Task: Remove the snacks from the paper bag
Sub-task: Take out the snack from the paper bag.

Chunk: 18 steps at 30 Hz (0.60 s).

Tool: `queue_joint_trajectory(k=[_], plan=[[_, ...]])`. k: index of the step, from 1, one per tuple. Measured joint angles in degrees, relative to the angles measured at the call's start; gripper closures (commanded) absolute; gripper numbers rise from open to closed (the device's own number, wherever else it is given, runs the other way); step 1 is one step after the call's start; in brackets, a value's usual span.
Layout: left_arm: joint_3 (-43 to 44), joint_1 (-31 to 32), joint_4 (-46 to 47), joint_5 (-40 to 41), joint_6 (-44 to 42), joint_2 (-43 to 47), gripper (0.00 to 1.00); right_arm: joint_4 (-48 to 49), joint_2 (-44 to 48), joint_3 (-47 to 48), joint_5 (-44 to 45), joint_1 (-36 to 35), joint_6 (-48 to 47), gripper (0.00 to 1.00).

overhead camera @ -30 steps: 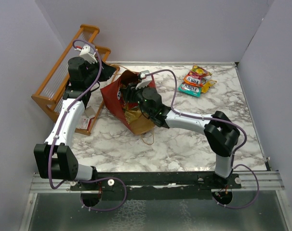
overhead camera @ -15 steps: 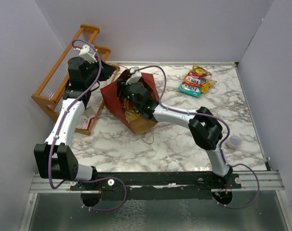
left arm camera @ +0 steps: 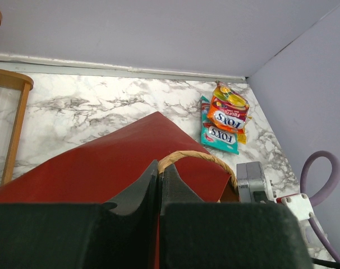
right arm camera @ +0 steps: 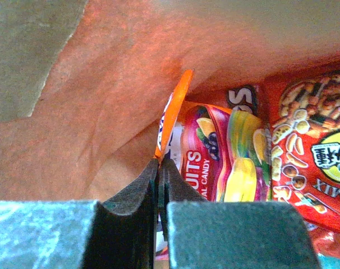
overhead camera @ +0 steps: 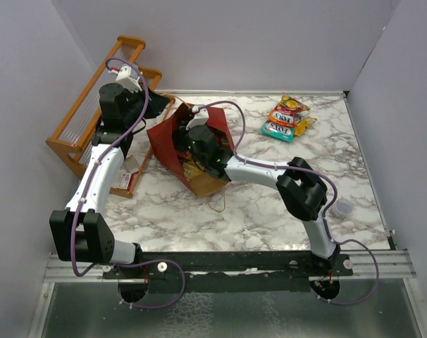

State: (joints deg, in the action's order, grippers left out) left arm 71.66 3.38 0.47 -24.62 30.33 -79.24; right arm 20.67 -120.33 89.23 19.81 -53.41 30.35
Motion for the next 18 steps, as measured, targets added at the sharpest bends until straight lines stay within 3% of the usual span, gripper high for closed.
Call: queue_joint_trajectory(k=[9,18], plan=[[0.0,0.0,0.0,0.0,0.1,0.0,1.0,-0.1,9.4,-8.4,-1.6,0.1,-1.5,0.99],[0.0,0.0,0.0,0.0,0.2,0.0,1.0,2.1,28.5,-24.0,-7.5,0.1,-4.9,0.99]])
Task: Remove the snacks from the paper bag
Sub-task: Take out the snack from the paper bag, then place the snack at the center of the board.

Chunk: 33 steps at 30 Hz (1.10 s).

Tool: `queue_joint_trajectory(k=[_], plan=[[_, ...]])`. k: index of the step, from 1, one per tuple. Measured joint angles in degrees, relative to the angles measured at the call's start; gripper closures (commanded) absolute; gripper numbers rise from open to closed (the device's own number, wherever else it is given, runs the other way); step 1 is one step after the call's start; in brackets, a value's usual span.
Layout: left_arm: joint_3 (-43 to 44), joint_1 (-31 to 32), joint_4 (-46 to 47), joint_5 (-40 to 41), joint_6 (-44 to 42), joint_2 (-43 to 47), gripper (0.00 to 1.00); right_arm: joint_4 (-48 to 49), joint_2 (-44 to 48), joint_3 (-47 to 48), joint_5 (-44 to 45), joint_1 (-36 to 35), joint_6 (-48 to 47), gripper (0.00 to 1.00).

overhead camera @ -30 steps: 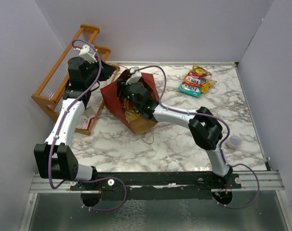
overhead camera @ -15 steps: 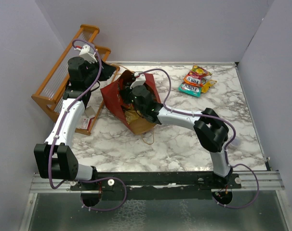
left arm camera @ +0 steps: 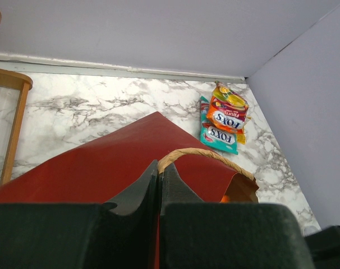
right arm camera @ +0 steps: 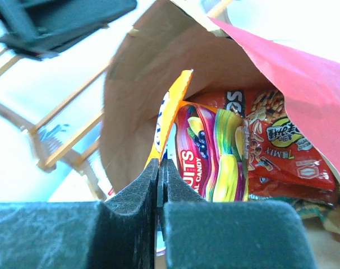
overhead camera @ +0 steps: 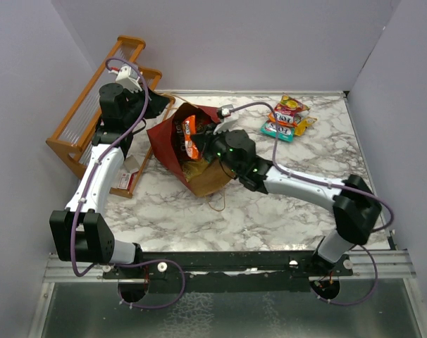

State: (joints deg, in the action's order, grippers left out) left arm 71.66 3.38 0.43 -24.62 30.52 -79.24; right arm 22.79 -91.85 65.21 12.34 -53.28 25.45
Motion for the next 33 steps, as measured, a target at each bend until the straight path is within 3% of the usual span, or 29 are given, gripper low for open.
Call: queue_joint_trajectory(k=[5,12,16,19,26,28,33], plan=[[0.0,0.0,0.0,-0.1,0.0,0.0,1.0,-1.2,14.1,-7.5,-6.8,0.0,-7.5,0.99],[0.0,0.0,0.0,-0.1,0.0,-0.2,1.0,-11.9,36.0,-13.7,-15.7,0.0,-22.3,0.99],[0.0,0.0,0.0,-0.2,0.2,-0.4,1.0,-19.2,45.1,-15.7,-11.1,-0.2,-27.1,0.99],[0.0,0.0,0.0,-0.3,0.4,-0.5,1.0,-22.8,48.8,-16.8,-2.4,-0.2,-29.5,0.99],[0.0,0.0,0.0,-0.2,0.5,-0.5,1.0,-19.0,45.6,-22.2,17.0,1.6,-37.8,0.99],[0.0,0.0,0.0,-0.3,0.5,-0.5,1.0,-17.9,42.1,-22.3,16.7,4.6,-39.1,0.99],[0.0,0.0,0.0,-0.3,0.6,-0.5,1.0,-15.8,27.2,-19.4,5.6,22.0,-41.4,0.99]])
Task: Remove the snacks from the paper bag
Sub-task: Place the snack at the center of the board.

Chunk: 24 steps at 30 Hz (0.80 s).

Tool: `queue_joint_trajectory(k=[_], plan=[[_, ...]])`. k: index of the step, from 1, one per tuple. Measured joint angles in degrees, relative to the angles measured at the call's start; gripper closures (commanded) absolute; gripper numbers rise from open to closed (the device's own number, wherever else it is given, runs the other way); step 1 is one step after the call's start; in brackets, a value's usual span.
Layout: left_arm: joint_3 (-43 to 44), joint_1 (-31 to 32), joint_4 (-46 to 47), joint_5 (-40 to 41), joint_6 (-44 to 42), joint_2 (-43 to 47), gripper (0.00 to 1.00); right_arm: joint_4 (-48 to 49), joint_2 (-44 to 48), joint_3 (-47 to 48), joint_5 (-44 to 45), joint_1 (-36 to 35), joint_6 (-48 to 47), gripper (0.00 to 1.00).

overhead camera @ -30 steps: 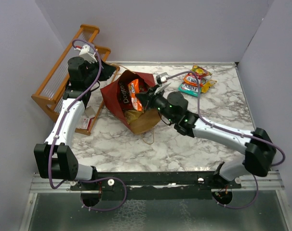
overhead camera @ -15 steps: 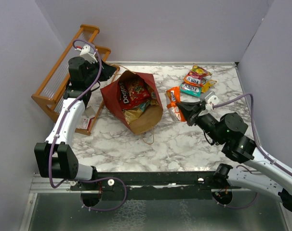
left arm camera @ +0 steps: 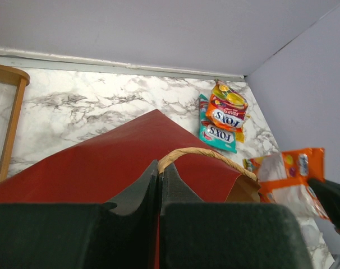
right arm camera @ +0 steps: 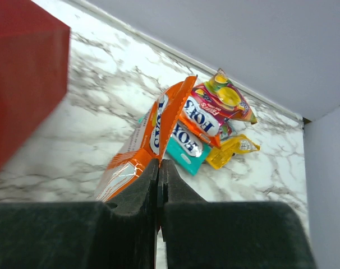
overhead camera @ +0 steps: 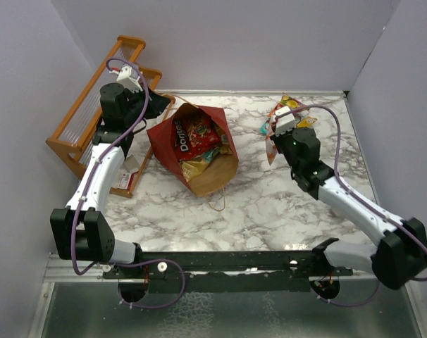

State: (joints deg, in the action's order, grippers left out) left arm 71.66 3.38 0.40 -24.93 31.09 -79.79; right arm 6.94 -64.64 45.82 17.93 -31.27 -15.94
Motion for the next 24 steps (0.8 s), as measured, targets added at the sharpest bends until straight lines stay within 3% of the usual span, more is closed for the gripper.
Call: queue_joint_trajectory(k=[7,14,20,24], plan=[[0.0,0.0,0.1,-0.3,0.3,-0.5,1.0,2.0,-22.1,15.8,-14.2,15.1,-5.6,0.99],[0.0,0.0,0.0,-0.8,0.5,-2.6,1.0,1.3,-34.0,35.8,-23.5,26.6,-16.2,0.99],[0.5,0.1,0.0,-1.7,0.9,-3.7,1.0,0.0,-43.7,47.8,-29.4,28.6,-32.3,0.99],[0.9,0.1,-0.2,-1.9,0.9,-4.0,1.0,-0.9,-45.4,42.6,-32.0,27.6,-38.0,0.99]])
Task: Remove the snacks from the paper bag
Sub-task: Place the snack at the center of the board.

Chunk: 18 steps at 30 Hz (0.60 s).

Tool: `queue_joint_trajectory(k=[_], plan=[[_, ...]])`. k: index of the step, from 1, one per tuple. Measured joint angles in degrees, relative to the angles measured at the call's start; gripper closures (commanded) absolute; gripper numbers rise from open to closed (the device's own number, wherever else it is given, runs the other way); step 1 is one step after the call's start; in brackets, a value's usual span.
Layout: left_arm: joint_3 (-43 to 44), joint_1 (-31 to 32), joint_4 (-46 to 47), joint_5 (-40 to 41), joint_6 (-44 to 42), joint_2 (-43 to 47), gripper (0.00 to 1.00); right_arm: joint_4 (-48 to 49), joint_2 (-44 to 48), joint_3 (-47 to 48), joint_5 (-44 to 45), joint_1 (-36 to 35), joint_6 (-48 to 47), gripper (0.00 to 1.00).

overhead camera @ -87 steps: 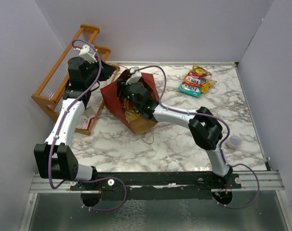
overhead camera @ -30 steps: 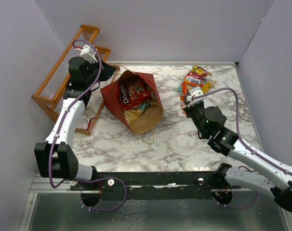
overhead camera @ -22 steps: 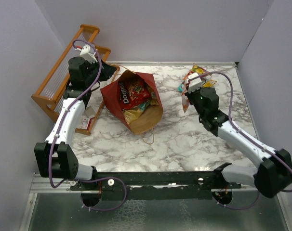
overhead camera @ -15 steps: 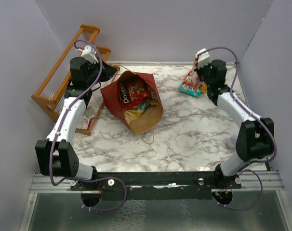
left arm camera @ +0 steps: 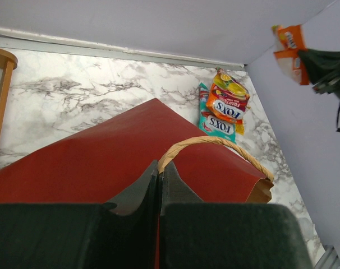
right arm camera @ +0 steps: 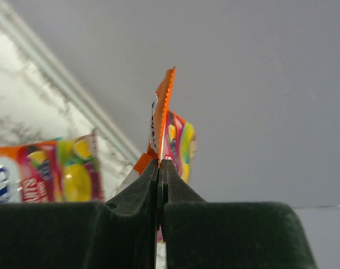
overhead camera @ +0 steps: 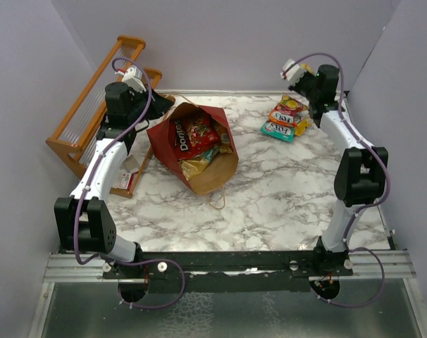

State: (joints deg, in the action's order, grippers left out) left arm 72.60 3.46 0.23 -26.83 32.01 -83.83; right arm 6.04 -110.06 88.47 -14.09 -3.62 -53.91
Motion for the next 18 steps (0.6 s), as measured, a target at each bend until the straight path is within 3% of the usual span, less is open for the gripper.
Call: queue_joint_trajectory(k=[8,18], plan=[[0.0,0.0,-0.3,-0.4,0.3,-0.1,1.0,-1.2,-1.5,-14.9,-1.4,-3.7,-6.7,0.99],[0.0,0.0,-0.3,-0.6,0.5,-0.1,1.0,4.5,-4.1,-16.0,-2.4,-4.5,-7.9,0.99]])
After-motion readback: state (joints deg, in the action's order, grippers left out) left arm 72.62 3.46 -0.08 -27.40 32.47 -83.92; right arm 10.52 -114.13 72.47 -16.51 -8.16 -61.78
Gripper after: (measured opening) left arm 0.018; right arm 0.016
